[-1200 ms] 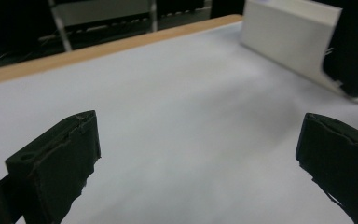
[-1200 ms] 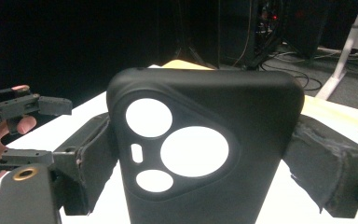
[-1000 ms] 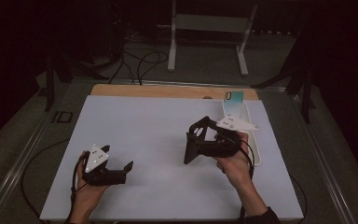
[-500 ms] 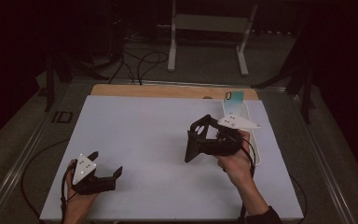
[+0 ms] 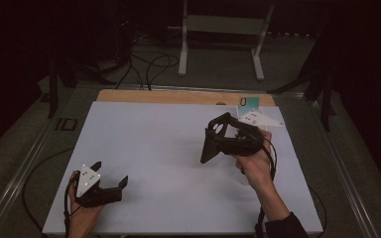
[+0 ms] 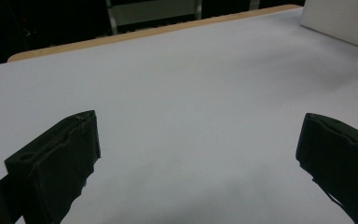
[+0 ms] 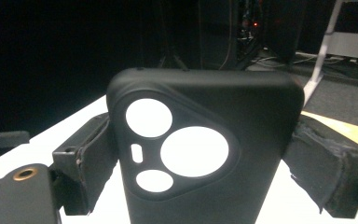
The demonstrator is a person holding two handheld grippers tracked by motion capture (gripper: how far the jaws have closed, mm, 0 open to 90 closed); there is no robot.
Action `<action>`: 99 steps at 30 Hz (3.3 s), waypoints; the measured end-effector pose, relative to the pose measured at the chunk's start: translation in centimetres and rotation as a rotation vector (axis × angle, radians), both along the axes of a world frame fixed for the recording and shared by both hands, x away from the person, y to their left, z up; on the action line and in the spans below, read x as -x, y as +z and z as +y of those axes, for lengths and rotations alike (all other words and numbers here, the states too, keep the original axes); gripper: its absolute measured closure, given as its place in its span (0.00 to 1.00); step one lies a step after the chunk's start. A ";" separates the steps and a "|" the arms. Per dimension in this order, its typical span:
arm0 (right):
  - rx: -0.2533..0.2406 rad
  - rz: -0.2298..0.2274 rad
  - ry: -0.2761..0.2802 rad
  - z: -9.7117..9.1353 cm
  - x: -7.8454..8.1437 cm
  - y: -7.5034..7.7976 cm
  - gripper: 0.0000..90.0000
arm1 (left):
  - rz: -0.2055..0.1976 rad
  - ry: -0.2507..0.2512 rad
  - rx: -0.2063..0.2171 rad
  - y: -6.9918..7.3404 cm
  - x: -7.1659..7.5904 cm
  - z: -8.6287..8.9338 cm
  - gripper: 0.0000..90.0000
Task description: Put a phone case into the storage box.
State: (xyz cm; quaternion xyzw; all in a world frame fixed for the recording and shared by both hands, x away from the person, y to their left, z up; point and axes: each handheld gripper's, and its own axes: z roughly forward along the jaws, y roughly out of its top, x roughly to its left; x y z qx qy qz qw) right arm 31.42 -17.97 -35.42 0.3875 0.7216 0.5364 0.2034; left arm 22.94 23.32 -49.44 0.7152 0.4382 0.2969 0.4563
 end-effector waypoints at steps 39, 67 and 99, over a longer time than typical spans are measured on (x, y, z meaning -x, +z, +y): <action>0.043 -0.029 -0.239 -4.6 -7.1 1.0 0.16 | -0.003 0.012 -0.015 0.0 0.1 -0.1 0.00; 0.073 -0.014 -0.412 -8.1 -10.8 1.3 0.16 | -0.006 0.021 -0.009 0.0 0.1 0.1 0.01; 0.125 0.097 -0.531 -9.6 -13.7 -3.2 0.16 | -0.006 0.016 -0.009 0.0 0.1 0.0 0.01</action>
